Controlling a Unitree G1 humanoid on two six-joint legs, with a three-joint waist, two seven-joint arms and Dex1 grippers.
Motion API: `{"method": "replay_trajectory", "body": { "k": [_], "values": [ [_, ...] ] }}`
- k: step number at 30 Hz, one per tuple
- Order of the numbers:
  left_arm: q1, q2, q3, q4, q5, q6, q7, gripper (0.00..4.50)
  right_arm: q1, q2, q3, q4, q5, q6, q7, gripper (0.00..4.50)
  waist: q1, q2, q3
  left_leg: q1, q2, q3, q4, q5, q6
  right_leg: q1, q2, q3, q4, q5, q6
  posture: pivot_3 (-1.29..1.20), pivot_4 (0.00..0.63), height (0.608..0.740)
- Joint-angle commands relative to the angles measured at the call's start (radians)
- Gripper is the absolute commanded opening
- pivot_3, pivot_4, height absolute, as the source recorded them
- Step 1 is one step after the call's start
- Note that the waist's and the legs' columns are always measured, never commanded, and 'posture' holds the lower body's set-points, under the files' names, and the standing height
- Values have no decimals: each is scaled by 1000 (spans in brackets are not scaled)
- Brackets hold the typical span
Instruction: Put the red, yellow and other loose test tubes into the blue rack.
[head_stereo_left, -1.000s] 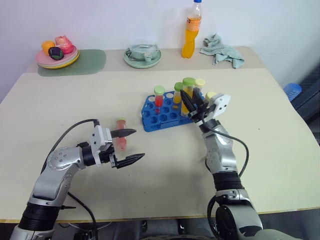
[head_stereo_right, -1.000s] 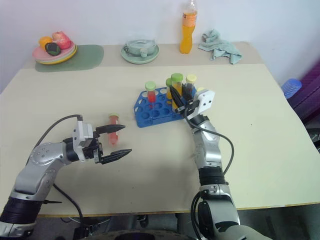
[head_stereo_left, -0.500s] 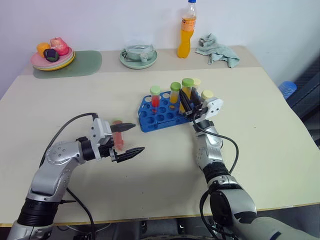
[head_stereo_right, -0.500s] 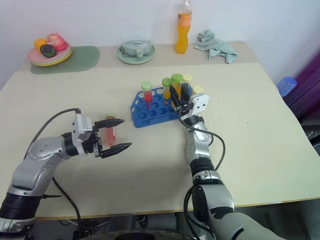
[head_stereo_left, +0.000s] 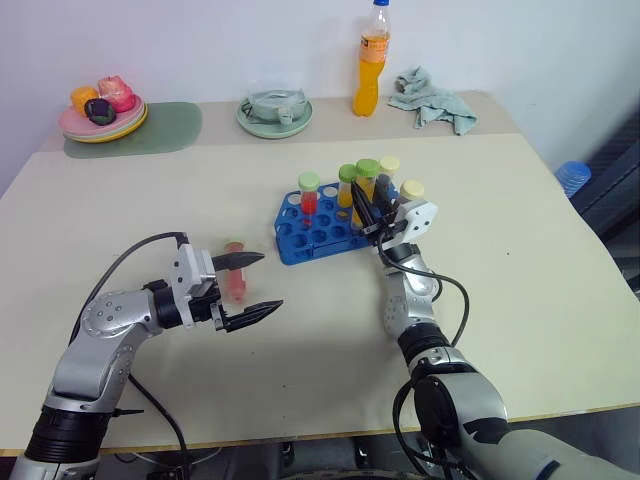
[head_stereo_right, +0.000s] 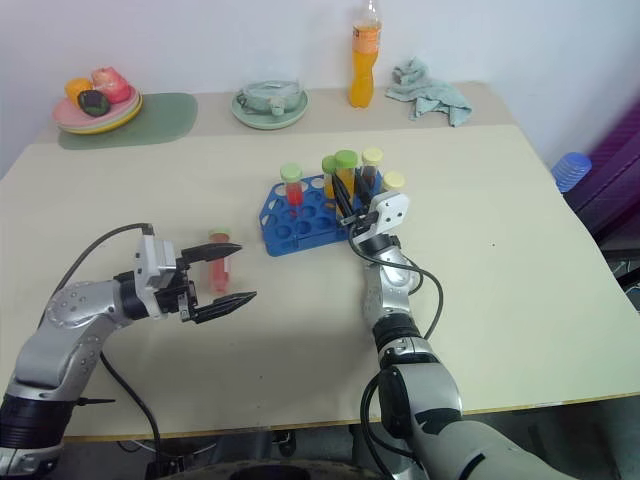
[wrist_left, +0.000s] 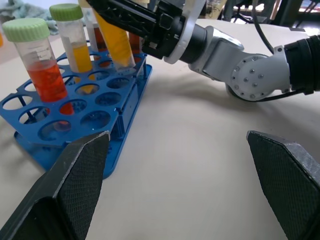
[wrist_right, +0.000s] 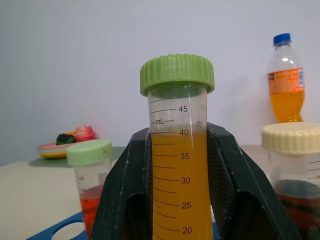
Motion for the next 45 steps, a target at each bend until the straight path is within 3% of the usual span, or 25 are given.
{"method": "replay_trajectory", "body": {
  "k": [1, 37, 38, 42, 45],
  "values": [
    [13, -1, 25, 8, 2, -42, -8, 4500, 0, 9, 8, 35, -11, 9, 7, 1017, -4, 0, 0, 0, 0, 0, 0, 0, 0, 0, 0, 0, 0, 0, 0, 0, 150, 740],
    [21, -22, 49, -93, -68, 70, 82, 4500, 44, -8, 6, 38, -10, -3, 26, 1017, -14, 0, -1, 2, -1, 0, -4, 0, -2, 0, -1, 0, -1, 0, 0, 0, 150, 740],
    [23, -21, 51, -98, -70, 73, 84, 4500, 48, -11, 10, 36, -18, -7, 27, 1855, -14, -1, -1, 2, -1, 0, -4, 0, -2, 0, -1, 0, -1, 0, 0, 0, 150, 740],
    [26, -22, 55, -115, -76, 88, 95, 4500, 54, -41, 31, -3, -92, -30, -48, 3654, -11, -1, -1, 2, -1, 0, -4, 0, -2, 1, -1, 0, -2, 0, 0, 0, 150, 740],
    [26, -27, 54, -117, -82, 93, 108, 4500, 74, -70, 51, -81, -125, -16, -68, 3654, -3, -1, -1, 2, -2, 0, -4, 0, -2, 1, -2, 0, -2, 0, -1, 0, 150, 740]
  ]
}}
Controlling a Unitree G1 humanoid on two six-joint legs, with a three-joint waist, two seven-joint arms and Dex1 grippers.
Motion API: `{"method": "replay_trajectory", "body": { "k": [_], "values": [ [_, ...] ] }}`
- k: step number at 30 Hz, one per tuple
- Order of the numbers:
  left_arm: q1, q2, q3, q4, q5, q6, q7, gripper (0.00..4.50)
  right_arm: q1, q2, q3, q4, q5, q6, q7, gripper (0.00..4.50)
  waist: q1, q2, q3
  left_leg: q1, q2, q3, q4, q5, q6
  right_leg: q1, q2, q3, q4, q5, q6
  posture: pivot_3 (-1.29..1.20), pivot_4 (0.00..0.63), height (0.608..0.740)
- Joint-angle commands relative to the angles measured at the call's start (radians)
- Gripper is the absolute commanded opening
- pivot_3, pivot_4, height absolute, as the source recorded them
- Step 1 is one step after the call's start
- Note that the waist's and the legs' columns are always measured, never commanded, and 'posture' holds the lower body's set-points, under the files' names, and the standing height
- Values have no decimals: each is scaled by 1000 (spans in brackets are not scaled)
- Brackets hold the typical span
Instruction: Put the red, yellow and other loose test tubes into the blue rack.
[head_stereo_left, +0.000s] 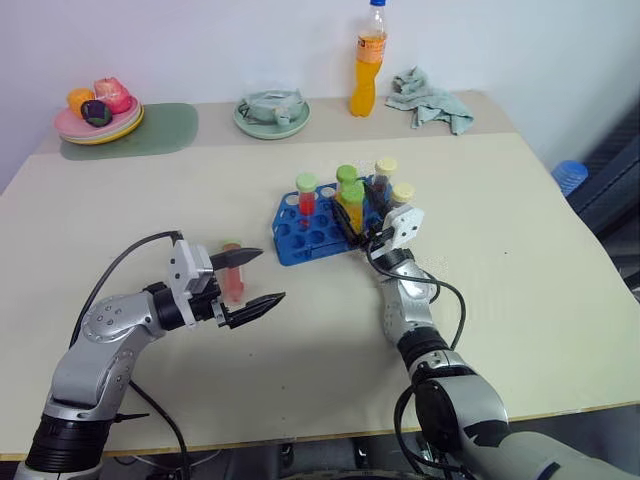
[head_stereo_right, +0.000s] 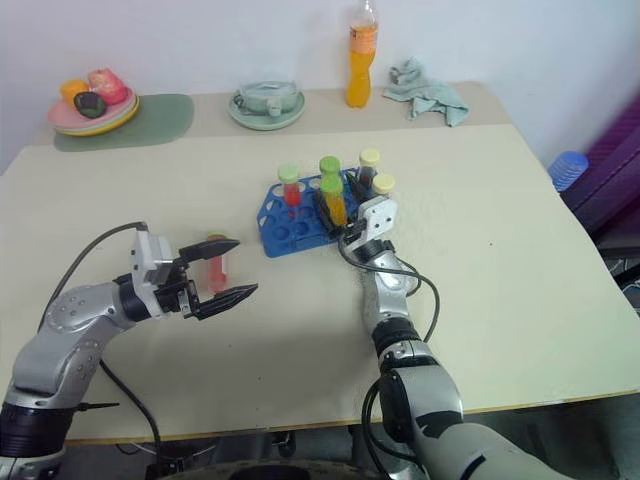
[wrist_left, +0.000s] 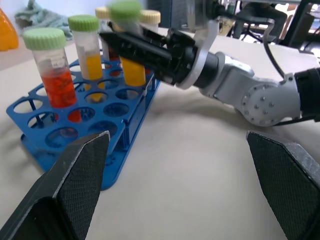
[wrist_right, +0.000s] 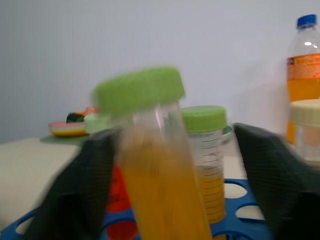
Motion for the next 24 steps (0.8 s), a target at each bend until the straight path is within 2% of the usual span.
{"method": "replay_trajectory", "body": {
  "k": [1, 5, 11, 15, 17, 22, 24],
  "values": [
    [0, -5, 27, -34, -22, 9, 19, 4500, 47, -57, 16, -101, -40, 3, -26, 3654, 6, 0, 0, 0, -1, 0, 0, 0, 0, 0, 0, 0, 0, 0, 0, 0, 150, 740],
    [-17, -23, 33, -29, -38, 31, 53, 4500, 112, -117, 45, -270, -45, 89, -19, 3654, 13, 1, 1, -1, -1, 0, 0, 0, 0, -1, -1, 0, 0, 0, 0, 0, 150, 740],
    [-83, -28, 56, -30, -112, 127, 99, 4500, 249, -256, 101, -613, -38, 330, 28, 3654, 18, 2, 1, -1, 0, 0, -2, 2, 1, -2, 0, 0, 0, 0, 0, 0, 150, 740],
    [-130, -45, 59, -41, -136, 175, 151, 4500, 289, -321, 103, -785, -39, 477, 5, 3654, 18, 2, 1, -2, 0, 0, -1, 2, 2, -2, 0, 0, 0, 0, 0, 0, 150, 740],
    [-147, -66, 65, -57, -135, 195, 209, 4500, 303, -355, 99, -854, -17, 548, 19, 3654, 19, 2, 1, -2, 0, 0, -1, 2, 3, -2, 0, 0, 0, 0, 0, 0, 150, 740],
    [-184, -96, 47, -166, 34, 269, 504, 4500, 371, -493, 70, -1025, 52, 725, 91, 3654, 36, 1, 2, -2, 0, 0, -1, 2, 3, -2, 1, 0, -1, 1, 1, 0, 150, 740],
    [-203, -108, 55, -218, -2, 352, 574, 4500, 420, -552, 44, -1102, 111, 799, 134, 3654, 47, 1, 2, -2, 0, 0, 1, 2, 4, -2, 1, 0, -1, 0, 1, 0, 150, 740]
  ]
}}
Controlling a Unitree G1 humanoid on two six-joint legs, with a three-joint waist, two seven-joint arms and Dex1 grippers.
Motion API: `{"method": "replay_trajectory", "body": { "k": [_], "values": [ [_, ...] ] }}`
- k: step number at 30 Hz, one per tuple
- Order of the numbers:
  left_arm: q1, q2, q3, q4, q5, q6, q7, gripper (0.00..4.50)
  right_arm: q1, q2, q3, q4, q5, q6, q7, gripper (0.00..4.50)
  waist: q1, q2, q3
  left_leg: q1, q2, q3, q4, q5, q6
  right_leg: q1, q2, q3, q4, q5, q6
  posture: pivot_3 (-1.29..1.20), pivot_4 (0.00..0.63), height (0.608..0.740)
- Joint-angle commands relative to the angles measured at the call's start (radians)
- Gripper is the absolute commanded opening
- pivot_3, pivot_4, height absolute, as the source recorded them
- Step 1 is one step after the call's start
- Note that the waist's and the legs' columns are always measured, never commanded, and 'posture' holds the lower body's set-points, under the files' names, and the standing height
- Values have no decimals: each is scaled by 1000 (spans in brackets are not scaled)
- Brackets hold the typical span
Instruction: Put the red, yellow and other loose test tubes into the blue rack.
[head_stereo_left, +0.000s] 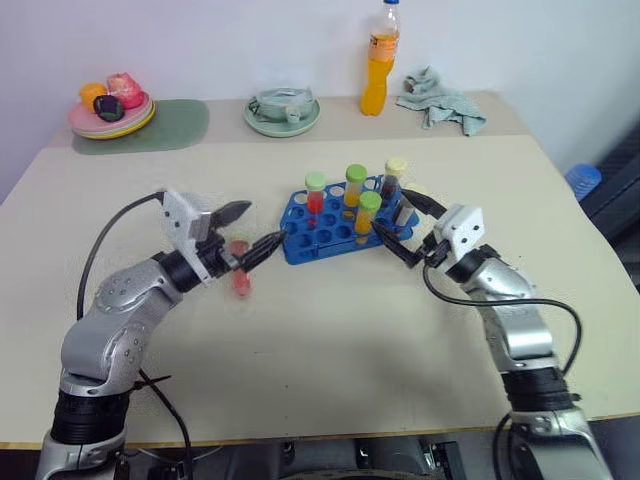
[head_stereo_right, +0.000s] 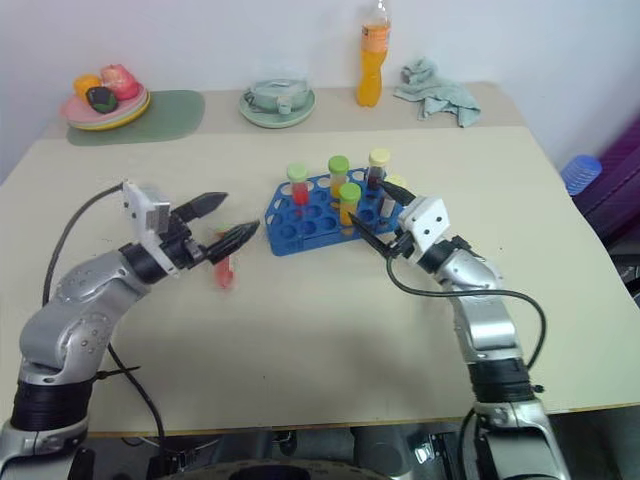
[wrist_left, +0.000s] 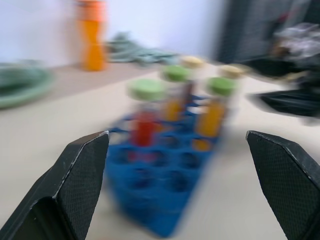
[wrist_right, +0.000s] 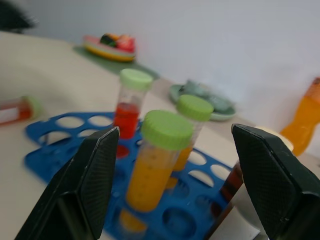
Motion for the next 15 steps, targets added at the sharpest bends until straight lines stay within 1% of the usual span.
{"method": "replay_trajectory", "body": {
  "k": [1, 3, 5, 7, 8, 9, 10, 11, 12, 13, 15],
  "values": [
    [-36, -15, 23, -106, -24, 107, 121, 4500, 58, -78, -57, -145, 103, 106, 64, 3654, 11, 0, 0, 0, 0, 0, 1, 0, 0, 0, 0, 0, 0, 0, 0, 0, 150, 740],
    [-80, -48, 78, -118, -155, 224, 191, 4500, 114, -157, -79, -218, 154, 151, 141, 3654, 16, -1, 0, -1, 0, -1, 3, -1, 1, 1, 0, -1, 0, 0, 0, 0, 150, 740],
    [-146, -51, 138, -119, -227, 411, 318, 4500, 171, -256, -116, -280, 220, 187, 249, 3654, 25, -1, 1, -1, 1, -1, 6, -2, 3, 2, 1, -1, 0, 0, 0, 0, 150, 740],
    [-224, -23, 178, -98, -282, 651, 413, 4500, 192, -332, -162, -310, 296, 235, 323, 3654, 28, -4, 2, -1, 2, -2, 10, -2, 4, 4, 3, -2, 0, 0, 0, 0, 150, 740],
    [-269, -22, 203, -88, -332, 722, 438, 4500, 186, -368, -188, -316, 338, 261, 358, 3654, 27, -5, 3, -2, 2, -2, 12, -2, 4, 5, 4, -2, 1, 0, 1, 0, 150, 740],
    [-323, -21, 223, -73, -358, 827, 458, 4500, 175, -396, -210, -319, 379, 294, 380, 3654, 27, -6, 4, -1, 2, -2, 12, -2, 4, 5, 6, -2, 0, 0, 1, 0, 150, 740],
    [-378, -25, 234, -50, -352, 945, 471, 4500, 161, -417, -226, -320, 414, 326, 394, 3654, 28, -7, 4, -1, 2, -2, 13, -2, 4, 6, 7, -2, 0, 0, 2, 0, 150, 740],
    [-434, -60, 258, -25, -338, 1016, 501, 4500, 138, -432, -239, -317, 446, 352, 403, 3654, 29, -8, 5, -1, 2, -2, 13, -2, 4, 6, 8, -3, 1, 0, 2, 0, 150, 740],
    [-480, -93, 281, 2, -331, 1062, 539, 4500, 113, -441, -246, -312, 471, 374, 405, 3654, 30, -8, 5, -1, 2, -3, 14, -2, 4, 6, 9, -3, 1, 1, 3, 0, 150, 740],
    [-512, -105, 286, 34, -341, 1077, 577, 4500, 89, -446, -251, -306, 487, 392, 405, 3654, 31, -8, 5, -1, 2, -3, 14, -2, 4, 7, 9, -3, 0, 2, 5, 0, 150, 740],
    [-568, -96, 258, 146, -378, 1079, 681, 4500, 30, -448, -249, -286, 503, 426, 397, 3654, 32, -9, 6, -1, 2, -4, 14, -2, 4, 7, 9, -3, 0, 2, 6, 0, 150, 740]
  ]
}}
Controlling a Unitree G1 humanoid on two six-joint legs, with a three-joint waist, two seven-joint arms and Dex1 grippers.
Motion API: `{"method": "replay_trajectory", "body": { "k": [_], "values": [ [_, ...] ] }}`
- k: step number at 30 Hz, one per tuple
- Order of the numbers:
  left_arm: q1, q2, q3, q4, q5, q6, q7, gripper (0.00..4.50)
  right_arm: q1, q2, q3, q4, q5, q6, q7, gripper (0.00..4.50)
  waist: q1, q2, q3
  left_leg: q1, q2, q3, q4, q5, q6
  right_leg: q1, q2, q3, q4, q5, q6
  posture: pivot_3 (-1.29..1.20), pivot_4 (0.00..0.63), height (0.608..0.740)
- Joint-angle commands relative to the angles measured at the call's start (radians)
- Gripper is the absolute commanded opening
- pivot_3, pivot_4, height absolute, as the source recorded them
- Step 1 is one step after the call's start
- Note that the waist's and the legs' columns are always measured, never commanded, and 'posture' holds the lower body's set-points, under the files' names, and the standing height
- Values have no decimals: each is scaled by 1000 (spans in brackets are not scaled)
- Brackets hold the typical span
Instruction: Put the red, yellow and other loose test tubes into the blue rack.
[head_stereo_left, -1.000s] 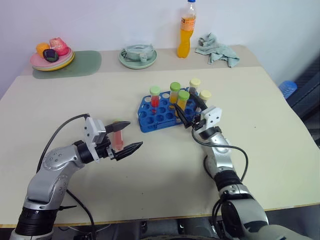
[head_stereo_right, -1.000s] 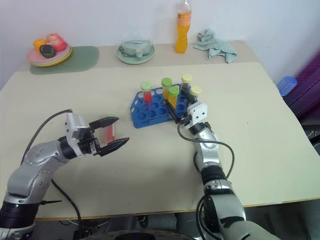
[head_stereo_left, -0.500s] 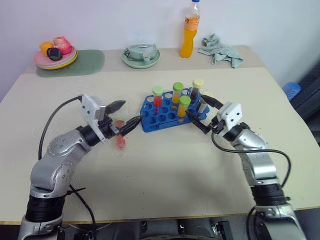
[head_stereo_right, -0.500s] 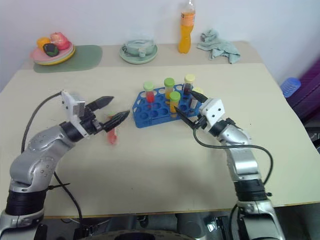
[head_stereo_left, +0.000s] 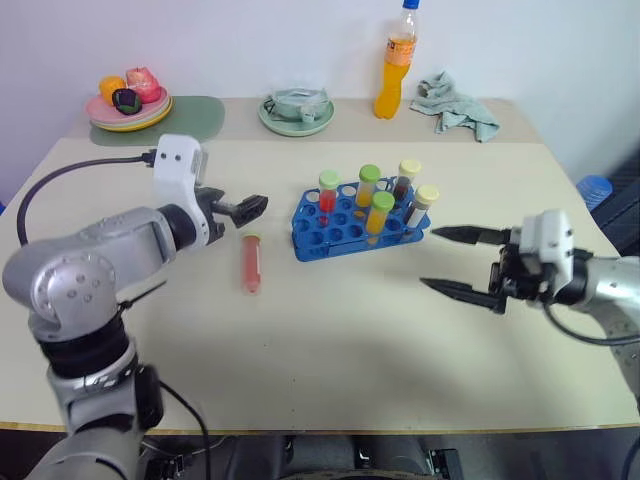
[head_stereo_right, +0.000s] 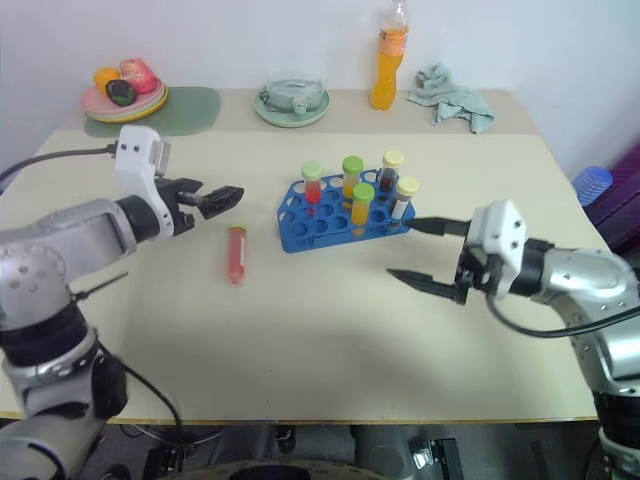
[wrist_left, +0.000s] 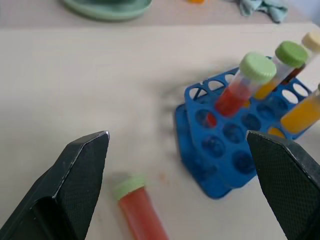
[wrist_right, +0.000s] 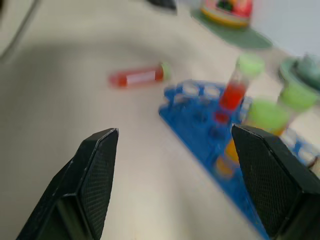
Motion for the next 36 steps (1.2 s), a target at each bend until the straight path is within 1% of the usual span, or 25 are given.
{"method": "replay_trajectory", "body": {
  "k": [1, 3, 7, 10, 14, 19, 21, 25, 27, 29, 32, 36],
  "values": [
    [-78, 26, -19, 158, -65, 27, 162, 4500, -73, -16, -25, 8, 50, 52, -4, 3654, 0, 0, 0, 0, 0, 0, -1, 0, 0, 0, 0, 0, 0, 0, 0, 0, 150, 740],
    [-116, 57, -58, 258, -120, 27, 251, 4500, -100, -17, -17, 15, 54, 83, -7, 3654, 0, -1, 0, 0, 0, -1, -2, 0, 0, -2, 0, 0, 0, 1, 1, 0, 150, 740],
    [-210, 67, -80, 486, -265, 27, 477, 4500, -136, -14, 4, 4, 57, 136, -13, 3654, 2, -1, 1, -1, 0, -1, -2, 0, 0, -2, 0, 0, 0, 1, 2, 0, 150, 740],
    [-275, 82, -118, 607, -378, 27, 606, 4500, -159, -2, 16, -6, 48, 150, -26, 3654, 2, -3, 2, -2, -1, -1, -1, 0, 0, -2, -3, 0, 0, 2, 3, 0, 150, 740],
    [-387, 42, -158, 833, -468, 27, 773, 4500, -171, 10, 36, -17, 29, 145, -39, 3654, 5, -3, 2, -2, -1, -1, -1, 0, -1, -2, -5, 0, 0, 2, 4, 0, 150, 740],
    [-519, 47, -215, 1085, -605, 27, 952, 4500, -150, 16, 22, -49, 34, 153, -64, 3654, 1, -4, 2, -2, -2, 0, -2, 0, -2, -3, -4, 0, 0, 2, 4, 0, 150, 740],
    [-549, 54, -234, 1156, -657, 27, 1009, 4500, -143, 18, 19, -59, 35, 156, -75, 3654, 0, -4, 2, -3, -2, 0, -2, 3, -6, -4, -4, 0, 0, 2, 4, 0, 150, 740],
    [-621, 48, -279, 1350, -744, 27, 1109, 4500, -108, 22, 3, -68, 32, 147, -87, 3654, 2, -4, 2, -3, -2, 0, -2, 4, -7, -4, -3, -1, 1, 2, 4, 0, 150, 740],
    [-665, 50, -299, 1464, -747, 27, 1128, 4500, -100, 28, 5, -75, 29, 144, -96, 3654, 2, -5, 3, -3, -2, 0, -2, 4, -7, -4, -3, -1, 1, 3, 5, 0, 150, 740],
    [-724, 57, -311, 1585, -715, 27, 1114, 4500, -97, 32, 11, -82, 27, 142, -104, 3654, 2, -7, 4, -3, -3, 0, -1, 4, -7, -4, -3, -1, 1, 3, 5, 0, 150, 740],
    [-859, 52, -294, 1851, -538, 27, 1026, 4500, -90, 37, 6, -74, 24, 129, -101, 3654, 3, -11, 6, -4, -6, 0, -1, 4, -7, -4, -2, -2, 0, 3, 6, 0, 150, 740],
    [-962, 56, -285, 2046, -274, 27, 840, 4500, -89, 45, 10, -76, 21, 123, -105, 3654, 1, -11, 6, -6, -8, 2, -1, 4, -7, -5, -2, -2, -2, 3, 8, 0, 150, 740]
  ]
}}
